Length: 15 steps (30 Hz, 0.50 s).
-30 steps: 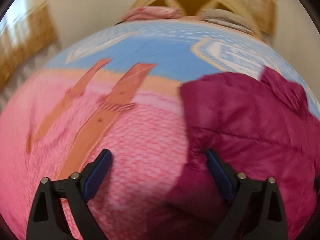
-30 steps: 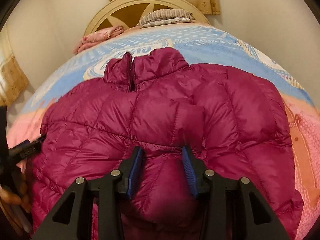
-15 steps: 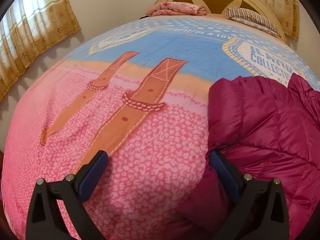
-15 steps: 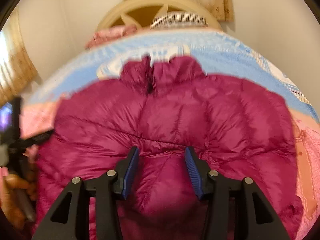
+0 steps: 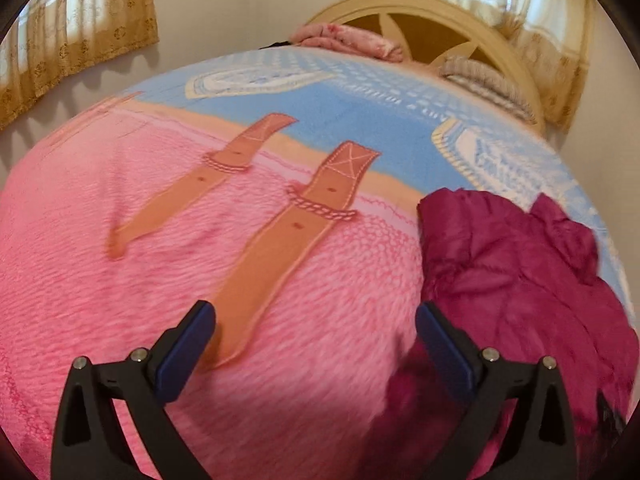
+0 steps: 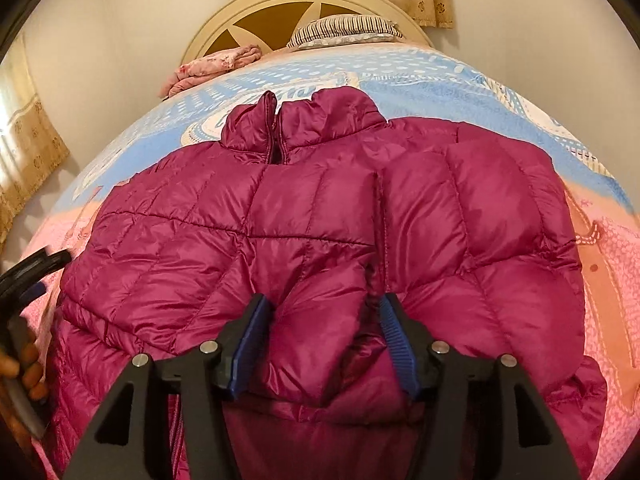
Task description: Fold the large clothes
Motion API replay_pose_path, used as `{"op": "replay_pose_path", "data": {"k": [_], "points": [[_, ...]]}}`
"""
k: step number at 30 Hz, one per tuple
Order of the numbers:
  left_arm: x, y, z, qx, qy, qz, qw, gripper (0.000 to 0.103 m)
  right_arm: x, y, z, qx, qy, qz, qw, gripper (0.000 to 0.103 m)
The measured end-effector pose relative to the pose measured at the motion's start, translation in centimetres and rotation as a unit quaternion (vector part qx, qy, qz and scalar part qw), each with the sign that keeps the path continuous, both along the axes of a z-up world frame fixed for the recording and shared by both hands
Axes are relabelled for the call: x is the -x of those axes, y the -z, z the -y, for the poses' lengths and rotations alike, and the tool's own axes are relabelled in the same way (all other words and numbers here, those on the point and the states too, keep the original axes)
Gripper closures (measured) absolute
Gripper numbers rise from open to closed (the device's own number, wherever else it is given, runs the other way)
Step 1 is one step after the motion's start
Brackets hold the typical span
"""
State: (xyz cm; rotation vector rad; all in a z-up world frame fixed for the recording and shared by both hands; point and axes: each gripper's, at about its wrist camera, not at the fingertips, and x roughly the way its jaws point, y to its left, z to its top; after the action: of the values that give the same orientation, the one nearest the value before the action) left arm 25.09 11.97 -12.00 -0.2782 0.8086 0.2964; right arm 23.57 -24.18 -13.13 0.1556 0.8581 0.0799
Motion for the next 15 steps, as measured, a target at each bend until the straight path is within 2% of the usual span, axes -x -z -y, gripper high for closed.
{"op": "replay_pose_path", "data": {"k": [1,5,10,15], "points": [[1.1,-0.1,-0.5,0.002,0.007,0.001,1.0000,0.001,0.7,-0.5,0.2,-0.005,0.005,0.003,1.000,0.044],[5.3,-0.8,-3.1,-0.004,0.031,0.017,0.9994,0.001,5.2,-3.5,1.4,-0.081,0.006,0.043,0.996,0.044],[9.2,-1.2,-4.7,0.026,0.107,0.050,0.9927,0.001,12.1,-6.2,3.9,-0.060,0.014,0.063,0.996,0.044],[13.2,-0.1,-5.0,0.067,0.187,0.061,0.9782,0.001,19.1,-7.4,7.7,-0.045,0.051,0.069,0.995,0.044]]}}
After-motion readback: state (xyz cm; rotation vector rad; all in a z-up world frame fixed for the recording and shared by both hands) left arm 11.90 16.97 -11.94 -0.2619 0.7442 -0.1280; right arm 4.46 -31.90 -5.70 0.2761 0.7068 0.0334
